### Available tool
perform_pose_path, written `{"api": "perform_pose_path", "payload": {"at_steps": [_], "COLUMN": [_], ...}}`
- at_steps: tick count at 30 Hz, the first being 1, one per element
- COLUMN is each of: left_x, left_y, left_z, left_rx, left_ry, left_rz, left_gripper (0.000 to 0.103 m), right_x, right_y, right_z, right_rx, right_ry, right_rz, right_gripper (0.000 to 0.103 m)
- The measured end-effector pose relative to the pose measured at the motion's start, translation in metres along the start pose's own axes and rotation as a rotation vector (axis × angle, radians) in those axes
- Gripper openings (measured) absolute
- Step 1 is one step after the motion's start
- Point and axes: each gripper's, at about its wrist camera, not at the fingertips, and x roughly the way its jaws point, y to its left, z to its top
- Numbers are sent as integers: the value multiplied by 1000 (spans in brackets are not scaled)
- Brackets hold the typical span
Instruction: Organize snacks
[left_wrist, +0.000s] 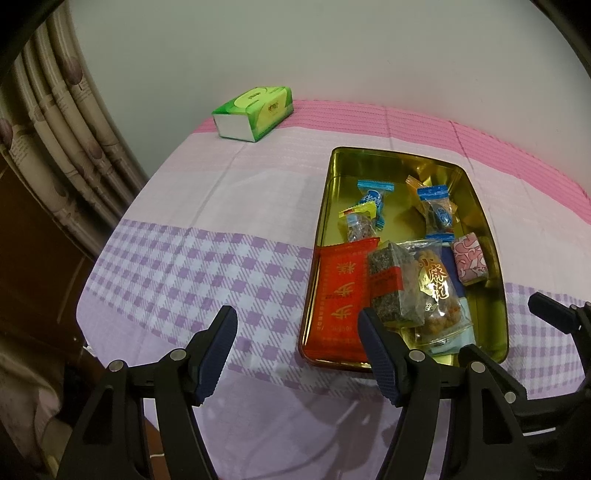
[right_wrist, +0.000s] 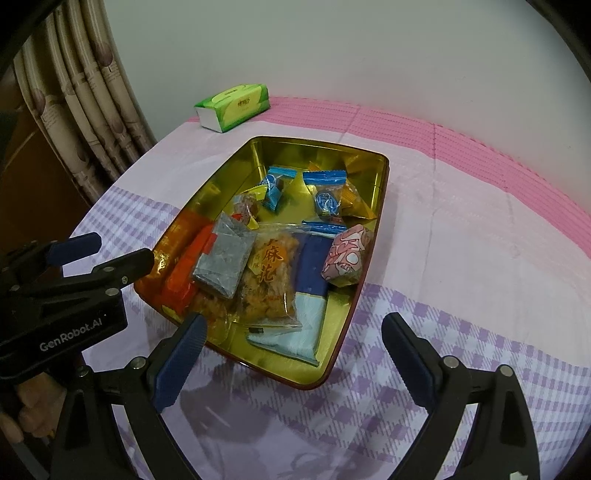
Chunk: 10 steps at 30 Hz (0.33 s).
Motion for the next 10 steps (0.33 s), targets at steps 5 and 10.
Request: {"api": "perform_pose_path", "payload": {"at_steps": [5,10], "left_x": [0,1], "left_y": [2,2], "left_z": [0,1], "left_rx": [-6,-4], "left_ry": [-1,1], "left_rz": [-6,-6], "left_gripper": [69,69], "right_x": [0,0], "right_y": [0,0], "right_z": [0,0], "right_rx": [1,1], "right_ry": [1,-1], "right_rz": [0,3], "right_gripper": [95,95]}}
